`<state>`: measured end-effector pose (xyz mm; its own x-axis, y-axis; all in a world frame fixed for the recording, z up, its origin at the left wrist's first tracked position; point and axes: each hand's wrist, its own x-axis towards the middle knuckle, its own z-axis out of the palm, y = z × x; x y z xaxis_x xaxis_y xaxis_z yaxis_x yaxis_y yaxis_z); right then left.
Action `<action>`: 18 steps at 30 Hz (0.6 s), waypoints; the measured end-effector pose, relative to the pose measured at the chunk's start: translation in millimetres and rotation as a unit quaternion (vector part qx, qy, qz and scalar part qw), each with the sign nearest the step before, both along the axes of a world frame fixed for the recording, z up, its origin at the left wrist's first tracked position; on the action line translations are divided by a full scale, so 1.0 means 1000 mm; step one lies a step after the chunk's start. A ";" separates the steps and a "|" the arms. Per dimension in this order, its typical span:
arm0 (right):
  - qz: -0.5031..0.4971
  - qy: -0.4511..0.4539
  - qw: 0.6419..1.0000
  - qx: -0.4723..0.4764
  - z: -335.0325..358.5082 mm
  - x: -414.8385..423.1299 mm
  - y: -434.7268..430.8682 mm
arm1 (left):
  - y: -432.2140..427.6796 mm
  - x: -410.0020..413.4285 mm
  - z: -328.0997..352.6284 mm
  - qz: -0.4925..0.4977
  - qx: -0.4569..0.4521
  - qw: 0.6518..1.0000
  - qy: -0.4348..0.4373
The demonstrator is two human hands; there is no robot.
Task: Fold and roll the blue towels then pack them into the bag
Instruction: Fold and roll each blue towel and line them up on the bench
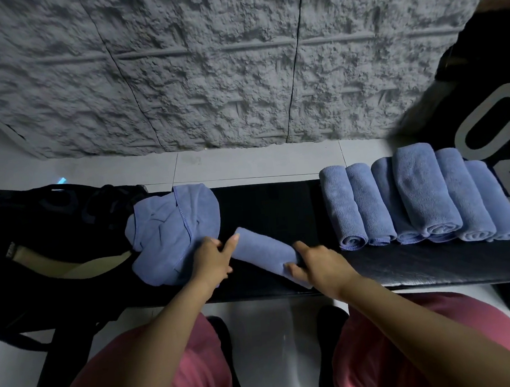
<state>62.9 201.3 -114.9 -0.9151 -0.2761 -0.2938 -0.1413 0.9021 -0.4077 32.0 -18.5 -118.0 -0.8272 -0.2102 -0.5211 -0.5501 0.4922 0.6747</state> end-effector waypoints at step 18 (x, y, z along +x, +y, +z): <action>-0.213 -0.239 0.807 -0.497 0.054 0.006 -0.001 | 0.022 -0.021 0.061 0.015 0.462 0.884 -0.069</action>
<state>69.1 200.6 -61.3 -0.8374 -0.2829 -0.4676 0.4819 0.0213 -0.8759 10.6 3.2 -56.8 -0.7437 0.3369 -0.5774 -0.6620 -0.2512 0.7061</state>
